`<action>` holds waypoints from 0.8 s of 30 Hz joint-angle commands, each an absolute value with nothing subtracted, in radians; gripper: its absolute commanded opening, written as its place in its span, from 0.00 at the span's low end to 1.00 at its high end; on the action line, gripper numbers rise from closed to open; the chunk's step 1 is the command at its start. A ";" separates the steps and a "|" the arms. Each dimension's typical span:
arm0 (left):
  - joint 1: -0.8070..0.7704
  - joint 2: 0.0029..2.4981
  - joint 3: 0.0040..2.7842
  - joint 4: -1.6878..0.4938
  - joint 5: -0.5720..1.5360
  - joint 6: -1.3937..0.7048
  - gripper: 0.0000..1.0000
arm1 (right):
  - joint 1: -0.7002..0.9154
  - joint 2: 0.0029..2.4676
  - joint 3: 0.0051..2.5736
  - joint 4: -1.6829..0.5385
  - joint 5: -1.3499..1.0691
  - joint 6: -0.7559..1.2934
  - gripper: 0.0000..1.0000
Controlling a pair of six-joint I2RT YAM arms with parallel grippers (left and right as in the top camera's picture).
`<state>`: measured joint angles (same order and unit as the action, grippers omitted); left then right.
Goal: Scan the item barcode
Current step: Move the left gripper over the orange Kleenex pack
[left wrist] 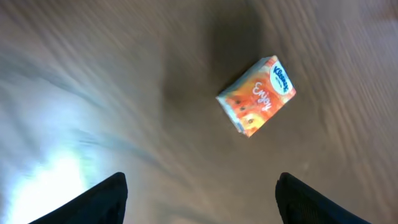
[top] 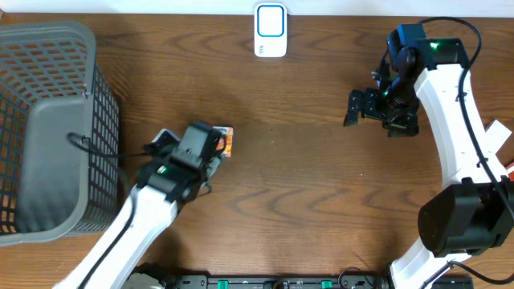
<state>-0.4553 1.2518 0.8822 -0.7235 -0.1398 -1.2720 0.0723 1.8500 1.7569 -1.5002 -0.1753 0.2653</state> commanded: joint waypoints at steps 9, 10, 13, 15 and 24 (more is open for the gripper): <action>-0.435 1.566 1.097 -0.679 -0.013 -1.483 0.77 | 0.105 1.837 1.597 -1.427 -0.167 0.255 0.99; -0.429 1.579 1.113 -0.678 0.004 -1.478 0.98 | 0.105 1.837 1.584 -1.417 -0.167 0.264 0.99; -0.416 1.598 1.158 -0.680 0.019 -1.443 0.98 | 0.105 1.837 1.559 -1.394 -0.167 0.265 0.99; -0.413 1.598 1.175 -0.685 0.019 -1.442 0.98 | 0.105 1.837 1.555 -1.390 -0.167 0.269 0.99; -0.374 1.639 1.198 -0.686 0.073 -1.544 0.98 | 0.105 1.837 1.555 -1.387 -0.175 0.269 0.99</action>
